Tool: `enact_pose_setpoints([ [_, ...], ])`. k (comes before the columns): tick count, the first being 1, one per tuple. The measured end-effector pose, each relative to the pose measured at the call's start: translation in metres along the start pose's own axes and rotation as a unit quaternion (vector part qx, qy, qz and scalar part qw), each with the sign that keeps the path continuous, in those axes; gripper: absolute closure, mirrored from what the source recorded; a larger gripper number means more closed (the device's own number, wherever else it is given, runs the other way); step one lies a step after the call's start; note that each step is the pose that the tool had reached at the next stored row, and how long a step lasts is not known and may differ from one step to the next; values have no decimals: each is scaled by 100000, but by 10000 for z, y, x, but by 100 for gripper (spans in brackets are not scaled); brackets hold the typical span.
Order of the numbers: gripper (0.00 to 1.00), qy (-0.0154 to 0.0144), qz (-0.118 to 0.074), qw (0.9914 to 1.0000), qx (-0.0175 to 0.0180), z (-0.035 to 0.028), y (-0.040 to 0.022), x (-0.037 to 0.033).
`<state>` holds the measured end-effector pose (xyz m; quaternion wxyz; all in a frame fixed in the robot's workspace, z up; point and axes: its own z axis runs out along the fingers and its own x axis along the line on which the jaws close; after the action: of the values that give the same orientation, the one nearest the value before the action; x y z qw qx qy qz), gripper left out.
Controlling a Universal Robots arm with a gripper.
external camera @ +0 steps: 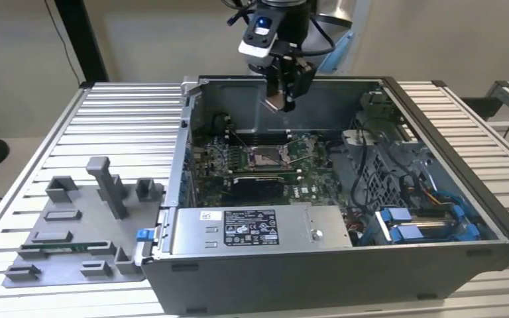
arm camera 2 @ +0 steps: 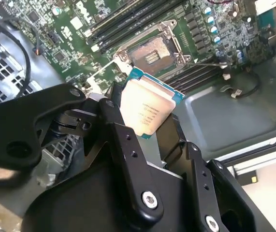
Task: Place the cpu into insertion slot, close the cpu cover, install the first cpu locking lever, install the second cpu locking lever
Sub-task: 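Place the cpu into insertion slot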
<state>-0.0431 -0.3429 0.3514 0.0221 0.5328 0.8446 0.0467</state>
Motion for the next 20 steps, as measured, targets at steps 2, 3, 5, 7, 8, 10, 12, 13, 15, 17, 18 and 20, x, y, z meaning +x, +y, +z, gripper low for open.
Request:
enact_pose_setpoints([
  [2, 100, -152, 1481, 99989, -22, 8, -1, 0],
  [3, 100, -223, 2165, 99976, -27, 12, -2, 0],
  [5, 100, -358, 3445, 99940, -42, 21, -3, 1],
  [7, 100, -500, 4847, 99881, -61, 29, -5, 1],
  [8, 100, -553, 5377, 99854, -69, 31, -7, 2],
  [10, 100, -627, 6117, 99811, -82, 31, -9, 3],
  [12, 100, -708, 6922, 99758, -97, 33, -14, 5],
  [13, 100, -770, 7470, 99718, -96, 32, -17, 7],
  [15, 100, -895, 8739, 99613, -120, 35, -19, 8],
  [17, 100, -1032, 9978, 99495, -124, 36, -25, 10],
  [18, 100, -1085, 10550, 99436, -139, 38, -25, 10],
  [20, 100, -1222, 11894, 99283, -155, 43, -26, 11],
])
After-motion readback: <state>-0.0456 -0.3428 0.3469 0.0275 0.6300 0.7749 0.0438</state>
